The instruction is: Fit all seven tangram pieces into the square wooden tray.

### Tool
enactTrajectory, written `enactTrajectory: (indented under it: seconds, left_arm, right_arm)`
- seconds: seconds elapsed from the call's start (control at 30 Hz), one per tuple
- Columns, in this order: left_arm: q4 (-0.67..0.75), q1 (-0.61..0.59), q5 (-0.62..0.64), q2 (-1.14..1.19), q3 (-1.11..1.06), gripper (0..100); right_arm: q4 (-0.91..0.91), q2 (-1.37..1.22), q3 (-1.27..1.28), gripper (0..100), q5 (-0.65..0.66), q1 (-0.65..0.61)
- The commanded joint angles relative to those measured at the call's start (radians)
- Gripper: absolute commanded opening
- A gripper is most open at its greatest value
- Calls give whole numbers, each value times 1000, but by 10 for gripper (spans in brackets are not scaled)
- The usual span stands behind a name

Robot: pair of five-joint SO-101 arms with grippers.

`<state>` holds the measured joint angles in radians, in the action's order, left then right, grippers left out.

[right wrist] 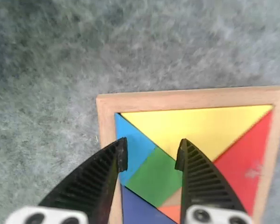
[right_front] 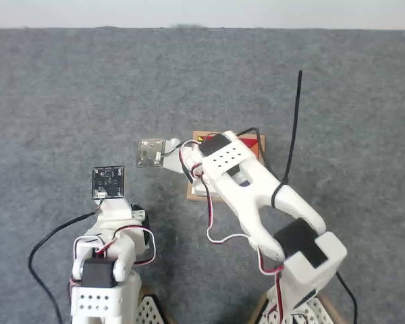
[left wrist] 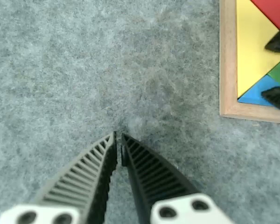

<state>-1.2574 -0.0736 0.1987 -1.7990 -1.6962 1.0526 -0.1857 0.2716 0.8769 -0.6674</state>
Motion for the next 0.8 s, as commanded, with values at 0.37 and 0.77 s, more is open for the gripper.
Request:
enactTrajectory:
  seconds: [0.37,0.77]
  left_arm:
    - [-5,-6,-15,-20,13,14]
    - [-5,-6,-15,-20,13,14]
  right_arm:
    - [-22,-93,-58,177,-18,15]
    - [-21,102,-37,95,-250,119]
